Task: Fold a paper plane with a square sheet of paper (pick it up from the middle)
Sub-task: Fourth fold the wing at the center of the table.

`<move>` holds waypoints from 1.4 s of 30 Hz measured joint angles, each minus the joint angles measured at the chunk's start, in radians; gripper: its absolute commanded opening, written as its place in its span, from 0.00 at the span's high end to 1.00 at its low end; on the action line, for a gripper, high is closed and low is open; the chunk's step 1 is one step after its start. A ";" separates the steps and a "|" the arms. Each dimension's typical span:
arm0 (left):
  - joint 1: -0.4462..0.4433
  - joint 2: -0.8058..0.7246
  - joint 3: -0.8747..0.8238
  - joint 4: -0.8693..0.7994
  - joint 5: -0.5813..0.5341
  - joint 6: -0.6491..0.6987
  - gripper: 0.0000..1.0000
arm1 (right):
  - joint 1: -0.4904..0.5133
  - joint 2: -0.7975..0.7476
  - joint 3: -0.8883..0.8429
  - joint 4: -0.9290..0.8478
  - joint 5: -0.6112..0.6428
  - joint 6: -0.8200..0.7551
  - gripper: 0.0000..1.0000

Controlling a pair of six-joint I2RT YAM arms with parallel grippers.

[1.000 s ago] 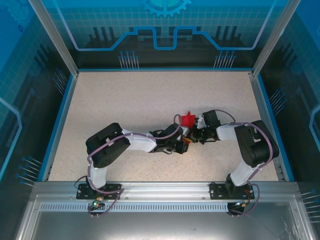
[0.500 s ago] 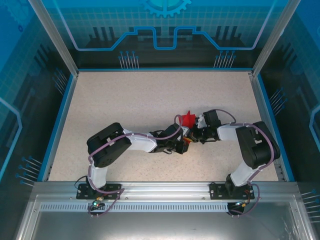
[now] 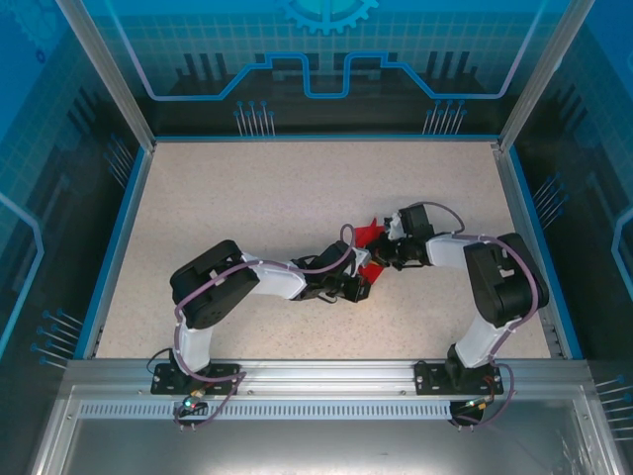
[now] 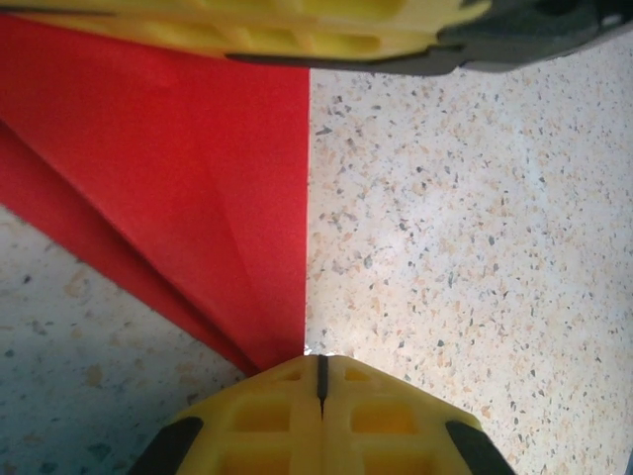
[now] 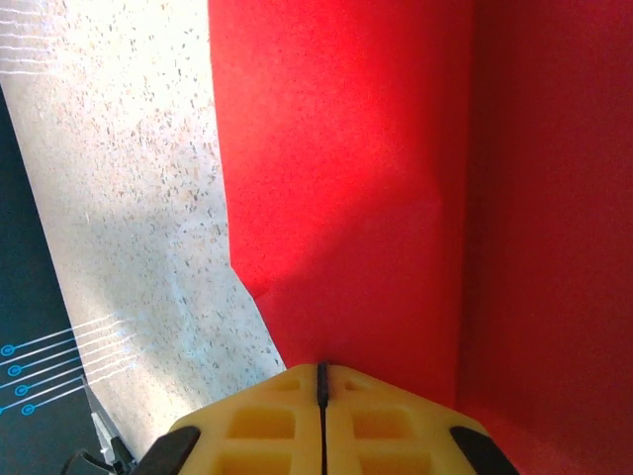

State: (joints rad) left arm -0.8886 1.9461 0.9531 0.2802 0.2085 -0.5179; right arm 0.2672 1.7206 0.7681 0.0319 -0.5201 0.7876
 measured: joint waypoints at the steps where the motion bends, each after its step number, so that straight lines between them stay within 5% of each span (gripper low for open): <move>1: 0.003 0.000 -0.002 0.003 0.006 -0.002 1.00 | -0.001 0.008 0.009 -0.008 0.001 -0.004 0.93; 25: 0.022 -0.002 -0.014 0.014 0.056 0.047 1.00 | -0.066 0.171 0.160 -0.037 -0.019 -0.101 0.93; 42: 0.069 -0.109 0.024 -0.082 0.039 0.018 1.00 | -0.065 0.151 0.081 0.068 -0.072 -0.062 0.94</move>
State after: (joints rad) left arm -0.8196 1.8370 0.9771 0.1986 0.2478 -0.4995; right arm 0.2020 1.8717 0.8494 0.0998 -0.5922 0.7258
